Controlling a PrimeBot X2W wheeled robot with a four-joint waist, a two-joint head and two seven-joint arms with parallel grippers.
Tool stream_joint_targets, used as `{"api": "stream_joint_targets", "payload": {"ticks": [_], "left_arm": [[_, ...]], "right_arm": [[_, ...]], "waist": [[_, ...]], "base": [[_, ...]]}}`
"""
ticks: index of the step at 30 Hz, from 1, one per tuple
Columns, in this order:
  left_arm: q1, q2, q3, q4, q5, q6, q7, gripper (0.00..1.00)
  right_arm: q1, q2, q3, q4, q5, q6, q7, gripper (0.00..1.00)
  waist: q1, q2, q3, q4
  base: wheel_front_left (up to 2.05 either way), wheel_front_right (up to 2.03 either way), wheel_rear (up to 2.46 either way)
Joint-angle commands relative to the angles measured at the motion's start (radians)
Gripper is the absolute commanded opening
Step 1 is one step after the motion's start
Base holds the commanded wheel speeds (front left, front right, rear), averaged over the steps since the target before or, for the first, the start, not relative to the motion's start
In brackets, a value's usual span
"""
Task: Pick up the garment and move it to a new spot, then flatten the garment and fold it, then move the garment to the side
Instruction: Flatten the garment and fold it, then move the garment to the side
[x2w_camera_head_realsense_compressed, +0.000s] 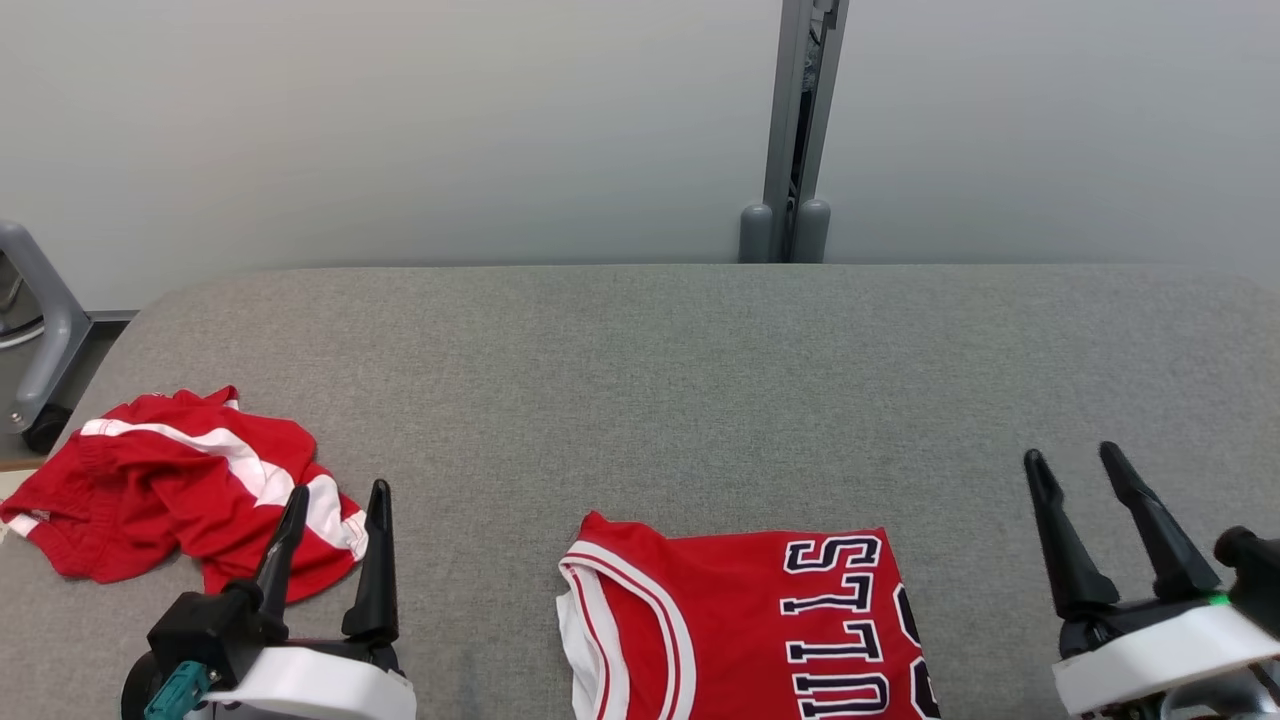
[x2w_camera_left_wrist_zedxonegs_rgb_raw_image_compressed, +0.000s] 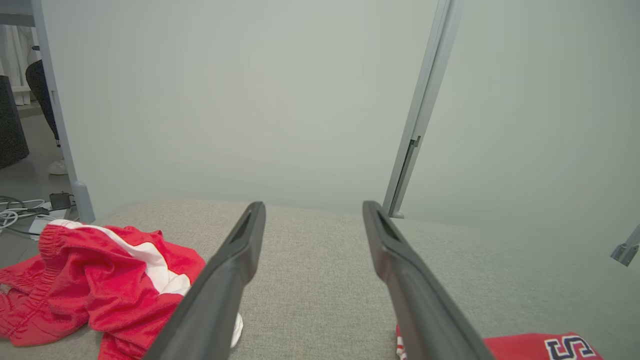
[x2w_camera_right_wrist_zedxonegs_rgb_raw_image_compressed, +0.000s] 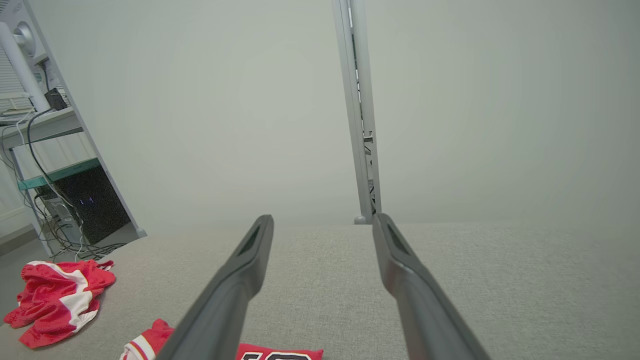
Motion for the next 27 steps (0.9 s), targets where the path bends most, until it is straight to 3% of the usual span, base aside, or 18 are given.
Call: {"api": "stream_joint_targets", "payload": {"ticks": [1, 6, 19, 27], "left_arm": [[0.016, 0.001, 0.010, -0.005, 0.008, 0.000, -0.004, 1.00], [0.046, -0.013, 0.032, -0.024, 0.025, -0.004, -0.003, 1.00], [0.053, -0.034, 0.036, -0.026, 0.048, -0.014, -0.003, 1.00], [0.057, -0.022, 0.043, -0.041, 0.045, -0.008, 0.000, 1.00]], "right_arm": [[0.019, 0.001, -0.025, -0.008, -0.019, 0.000, -0.015, 1.00], [0.057, 0.025, -0.065, 0.006, -0.060, 0.000, -0.031, 1.00], [0.027, 0.027, -0.034, 0.049, -0.061, 0.000, -0.007, 1.00], [-0.053, 0.041, 0.024, 0.223, -0.005, 0.000, 0.171, 1.00]], "waist": [[0.0000, -0.0001, 0.000, -0.001], [0.0000, -0.0001, 0.005, -0.013], [0.0000, -0.0001, 0.004, 0.001], [0.0000, -0.0001, 0.007, 0.019]], "base": [[0.00, 0.00, 0.00], [0.00, 0.00, 0.00], [0.00, 0.00, 0.00], [0.00, 0.00, 0.00]]}}
